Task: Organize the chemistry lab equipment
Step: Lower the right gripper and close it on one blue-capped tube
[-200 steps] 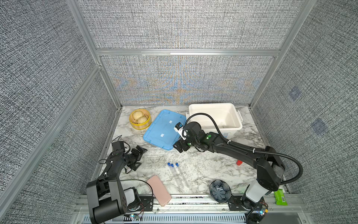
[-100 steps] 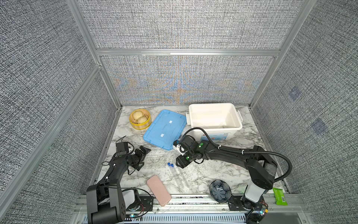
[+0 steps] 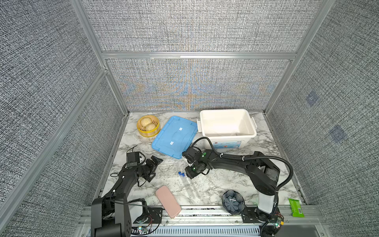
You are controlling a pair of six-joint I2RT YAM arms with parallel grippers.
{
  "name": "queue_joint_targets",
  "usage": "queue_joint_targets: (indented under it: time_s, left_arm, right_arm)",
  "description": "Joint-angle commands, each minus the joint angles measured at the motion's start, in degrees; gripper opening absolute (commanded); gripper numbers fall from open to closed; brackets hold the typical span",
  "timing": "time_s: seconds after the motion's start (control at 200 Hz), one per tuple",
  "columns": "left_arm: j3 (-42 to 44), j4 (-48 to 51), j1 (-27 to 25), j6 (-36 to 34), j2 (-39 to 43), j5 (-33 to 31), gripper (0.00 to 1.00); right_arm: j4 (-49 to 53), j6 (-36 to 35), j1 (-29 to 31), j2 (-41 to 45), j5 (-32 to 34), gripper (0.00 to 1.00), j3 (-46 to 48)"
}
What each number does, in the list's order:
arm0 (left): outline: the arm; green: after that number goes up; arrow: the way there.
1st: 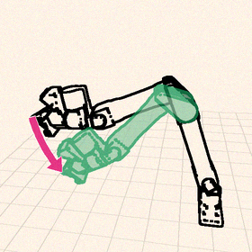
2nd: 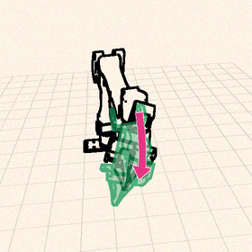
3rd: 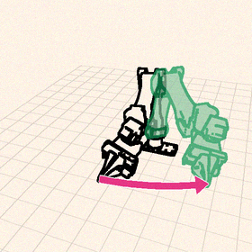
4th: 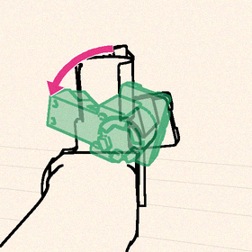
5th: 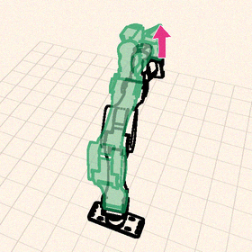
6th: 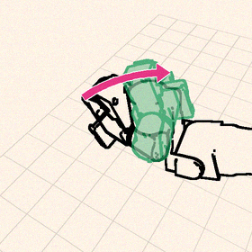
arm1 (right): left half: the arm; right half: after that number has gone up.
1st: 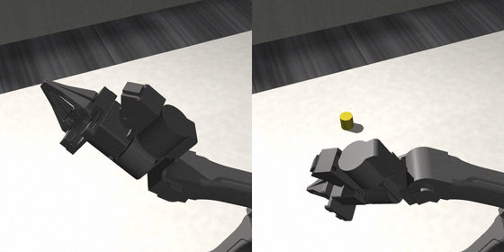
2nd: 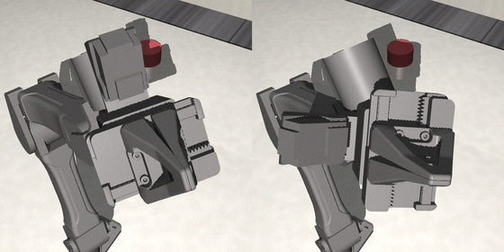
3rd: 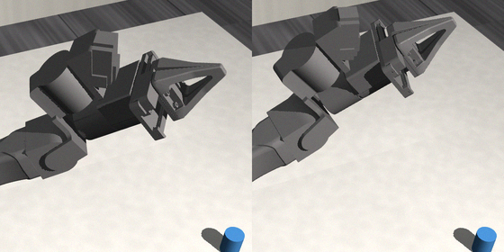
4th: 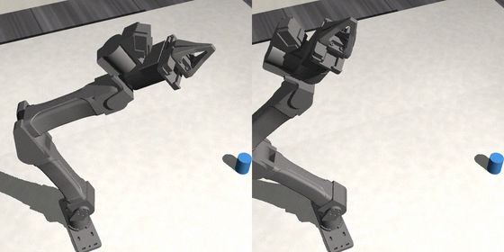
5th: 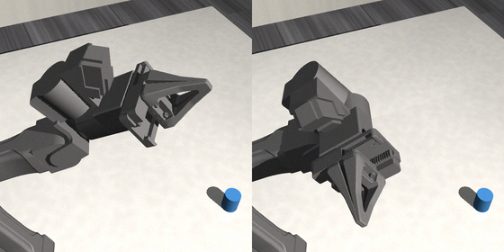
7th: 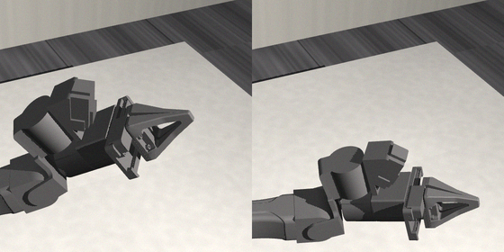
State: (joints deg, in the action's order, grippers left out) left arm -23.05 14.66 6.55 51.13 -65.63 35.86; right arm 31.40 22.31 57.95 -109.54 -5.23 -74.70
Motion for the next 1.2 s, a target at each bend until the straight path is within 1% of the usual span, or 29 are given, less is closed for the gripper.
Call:
queue_joint_targets:
  time_s: [0.0, 0.155, 0.22, 0.275, 0.305, 0.52, 0.685, 0.765, 0.86, 0.98, 1.0, 1.055, 1.075, 1.1, 1.196]
  left_arm:
    - [0.27, -1.31, -0.91, 1.20, 0.33, -0.79, 0.99]
    - [1.18, -2.66, -2.34, 2.41, 0.70, -1.34, 0.99]
    - [1.42, -2.64, -2.50, 2.42, 0.66, -1.99, 0.99]
    - [1.75, -3.02, -2.59, 2.96, 0.55, -2.11, 0.99]
    - [1.91, -3.37, -2.62, 3.21, 0.55, -1.98, 0.99]
    - [1.60, -2.46, -2.70, 2.35, 0.60, -2.53, 0.99]
    - [0.00, -0.51, -2.76, 0.95, 0.70, -3.03, 0.99]
    - [-0.59, 0.30, -2.70, 0.62, 0.78, -3.84, 0.99]
    - [-1.17, 0.36, -2.73, 0.57, 0.55, -3.28, 0.99]
    - [-2.52, 1.96, -2.70, -1.63, 0.42, -3.86, 0.98]
    - [-2.65, 1.96, -2.76, -1.82, 0.46, -3.92, 0.99]
    - [-2.86, 2.02, -2.72, -1.89, 0.78, -3.85, 0.99]
    - [-2.96, 1.95, -2.70, -1.88, 0.84, -3.79, 0.99]
    - [-3.05, 2.04, -2.76, -2.00, 1.01, -3.60, 0.99]
    - [-3.57, 2.93, -2.72, -3.11, 1.18, -3.83, 0.99]
  right_arm:
    - [0.11, 1.85, 0.27, -0.80, -0.92, 0.50, -1.03]
    - [0.88, 2.99, 0.41, -1.95, 0.84, 0.47, -2.38]
    - [0.96, 2.76, 0.41, -2.75, 1.25, 0.43, -2.81]
    - [2.16, 2.91, 0.42, -3.56, 1.92, 0.43, -3.76]
    - [2.69, 2.76, 0.41, -3.90, 2.07, 0.40, -4.19]
    - [3.89, 2.35, 0.41, -4.21, 2.56, 0.39, -4.27]
    - [3.37, 3.70, 0.45, -3.03, 3.39, 0.37, -3.09]
    - [4.02, 3.90, 0.42, -4.06, 3.81, 0.37, -3.71]
    - [5.31, 5.25, 0.41, -5.48, 4.36, 0.36, -4.87]
    - [6.55, 7.35, 0.49, -7.44, 4.08, 0.34, -6.75]
    - [7.01, 7.60, 0.49, -7.61, 4.38, 0.31, -7.08]
    - [8.12, 8.20, 0.52, -7.82, 5.16, 0.29, -7.65]
    - [8.66, 8.45, 0.52, -7.88, 5.60, 0.25, -7.82]
    - [9.14, 8.46, 0.46, -7.82, 5.92, 0.24, -8.08]
    - [9.81, 8.13, 0.47, -7.77, 6.41, 0.23, -8.18]
